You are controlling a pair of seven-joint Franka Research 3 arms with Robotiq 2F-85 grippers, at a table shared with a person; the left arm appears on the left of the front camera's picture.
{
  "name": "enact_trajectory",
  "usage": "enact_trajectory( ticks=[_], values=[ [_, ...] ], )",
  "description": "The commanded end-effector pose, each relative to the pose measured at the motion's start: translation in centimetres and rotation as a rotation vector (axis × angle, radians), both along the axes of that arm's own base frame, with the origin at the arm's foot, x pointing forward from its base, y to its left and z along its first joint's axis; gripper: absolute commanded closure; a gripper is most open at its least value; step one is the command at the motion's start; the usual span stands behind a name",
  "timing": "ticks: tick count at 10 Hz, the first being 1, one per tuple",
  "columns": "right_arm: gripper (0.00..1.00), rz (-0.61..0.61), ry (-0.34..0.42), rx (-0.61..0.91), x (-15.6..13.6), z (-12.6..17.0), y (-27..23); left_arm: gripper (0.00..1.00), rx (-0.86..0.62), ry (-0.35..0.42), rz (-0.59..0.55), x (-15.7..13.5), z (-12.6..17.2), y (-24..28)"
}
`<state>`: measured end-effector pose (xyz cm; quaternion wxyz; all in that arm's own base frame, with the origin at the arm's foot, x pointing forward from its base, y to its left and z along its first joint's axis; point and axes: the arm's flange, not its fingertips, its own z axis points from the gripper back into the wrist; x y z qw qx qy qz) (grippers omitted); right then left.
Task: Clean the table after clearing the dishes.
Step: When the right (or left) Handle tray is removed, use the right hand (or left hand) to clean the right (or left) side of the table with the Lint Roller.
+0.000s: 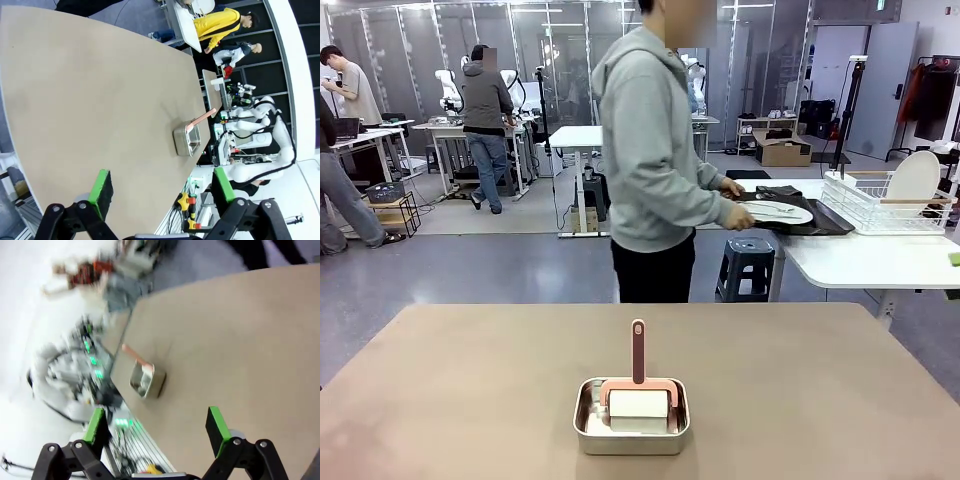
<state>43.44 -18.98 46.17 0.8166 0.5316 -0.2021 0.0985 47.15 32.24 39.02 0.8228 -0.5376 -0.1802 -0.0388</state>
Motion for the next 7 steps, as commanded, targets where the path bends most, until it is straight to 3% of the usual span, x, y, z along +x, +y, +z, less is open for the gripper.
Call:
enact_trajectory(
  ticks=[1,4,7],
  values=[
    [0.0,0.182,-0.11,-0.161,0.7,3.0,5.8,0.0,0.017,-0.011,-0.009,-0.6,0.2,0.0],
    [0.0,0.508,-0.26,-0.447,2.4,6.5,18.8,0.0,0.017,-0.011,-0.009,-0.6,0.2,0.0],
    [0.0,0.779,-0.371,-0.698,2.1,4.9,30.9,0.0,0.017,-0.011,-0.009,-0.6,0.2,0.0]
  ],
)
